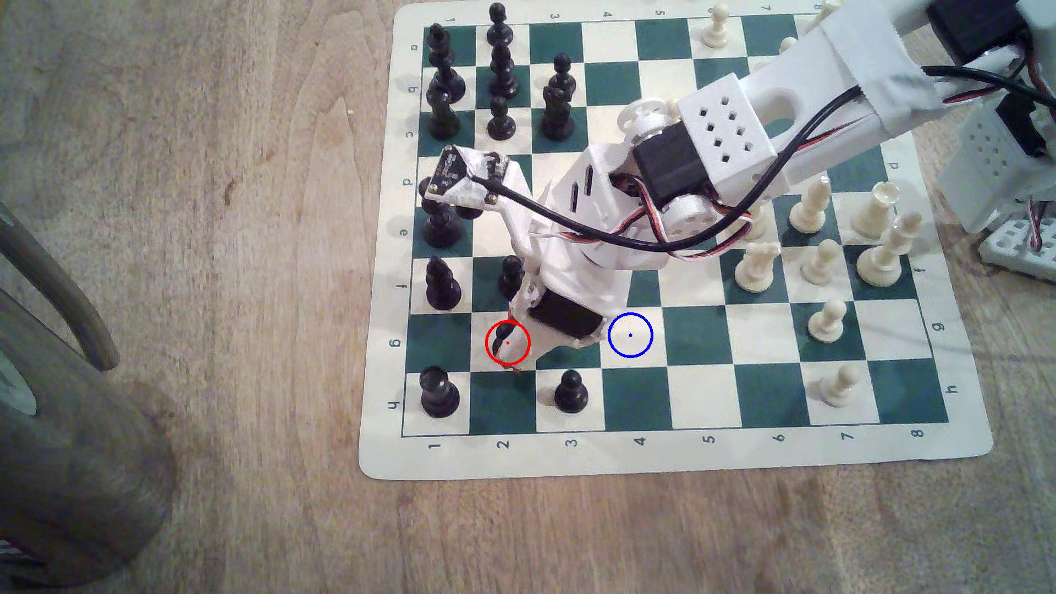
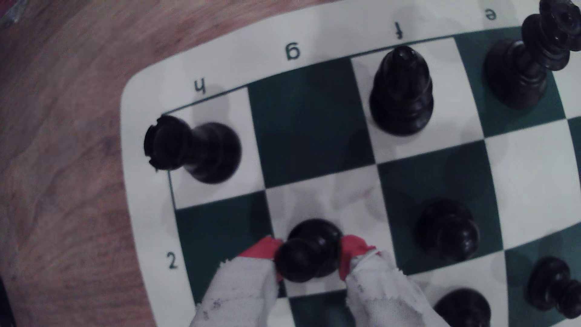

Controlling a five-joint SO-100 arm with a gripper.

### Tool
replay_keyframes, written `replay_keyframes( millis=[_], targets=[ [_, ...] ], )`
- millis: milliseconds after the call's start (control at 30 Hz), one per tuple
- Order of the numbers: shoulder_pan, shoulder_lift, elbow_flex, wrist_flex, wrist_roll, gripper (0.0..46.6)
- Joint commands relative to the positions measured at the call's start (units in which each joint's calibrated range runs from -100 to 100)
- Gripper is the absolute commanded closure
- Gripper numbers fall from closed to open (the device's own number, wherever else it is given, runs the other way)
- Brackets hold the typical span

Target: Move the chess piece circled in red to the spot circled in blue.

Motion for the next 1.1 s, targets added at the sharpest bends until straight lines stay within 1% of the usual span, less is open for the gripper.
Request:
replay_keyframes(
  millis=[0, 367, 400, 500, 567, 800, 1067],
  targets=[
    [0.67, -2.85, -5.4, -0.27, -0.05, 36.6],
    [0.67, -4.8, -5.85, -0.1, -0.2, 36.5],
    [0.52, -4.89, -5.76, -0.02, -0.2, 37.1],
    [0.36, -4.89, -5.58, 0.39, 0.1, 39.5],
    [0.2, -4.72, -5.49, 0.72, 0.34, 46.4],
    [-0.11, -5.06, -5.85, 1.54, 0.44, 46.4],
    [-0.19, -12.02, -7.58, 4.65, 0.0, 46.4]
  ],
)
